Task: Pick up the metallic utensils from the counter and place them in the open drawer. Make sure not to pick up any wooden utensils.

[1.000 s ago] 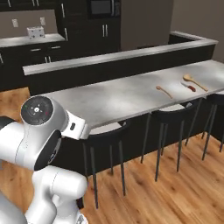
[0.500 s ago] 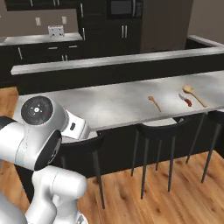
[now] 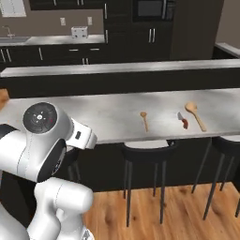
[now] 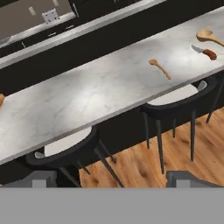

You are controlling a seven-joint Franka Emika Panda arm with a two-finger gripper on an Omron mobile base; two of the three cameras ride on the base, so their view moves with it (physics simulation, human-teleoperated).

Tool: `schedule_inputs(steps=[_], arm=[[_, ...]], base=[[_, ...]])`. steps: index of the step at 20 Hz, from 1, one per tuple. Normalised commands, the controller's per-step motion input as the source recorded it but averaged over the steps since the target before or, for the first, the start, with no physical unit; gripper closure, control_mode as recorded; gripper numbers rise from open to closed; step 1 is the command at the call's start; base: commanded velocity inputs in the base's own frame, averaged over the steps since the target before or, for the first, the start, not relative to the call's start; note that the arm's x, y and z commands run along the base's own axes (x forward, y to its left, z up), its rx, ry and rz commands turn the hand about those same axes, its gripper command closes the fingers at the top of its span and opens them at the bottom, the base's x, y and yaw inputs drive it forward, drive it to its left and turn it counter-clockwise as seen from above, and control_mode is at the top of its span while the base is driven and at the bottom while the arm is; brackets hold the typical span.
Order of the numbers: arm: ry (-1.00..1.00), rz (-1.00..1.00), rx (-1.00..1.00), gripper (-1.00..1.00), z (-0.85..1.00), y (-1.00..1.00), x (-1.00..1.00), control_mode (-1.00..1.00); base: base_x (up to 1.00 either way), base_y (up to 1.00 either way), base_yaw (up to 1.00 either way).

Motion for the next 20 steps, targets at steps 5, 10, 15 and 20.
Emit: schedule_inputs(steps=[5, 10, 15, 20], arm=[[0.0, 0.0, 0.0, -1.0, 0.0, 0.0, 0.0, 1.0], [0.0, 0.0, 0.0, -1.0, 0.0, 0.0, 0.0, 1.0], [0.0, 0.0, 0.0, -1.0, 0.0, 0.0, 0.0, 1.0], [0.0, 0.0, 0.0, -1.0, 0.0, 0.0, 0.0, 1.0]], base=[[0.07, -1.0, 0.34], [0.54, -1.0, 0.35], [0.5, -0.69, 0.27], [0.73, -0.5, 0.09]])
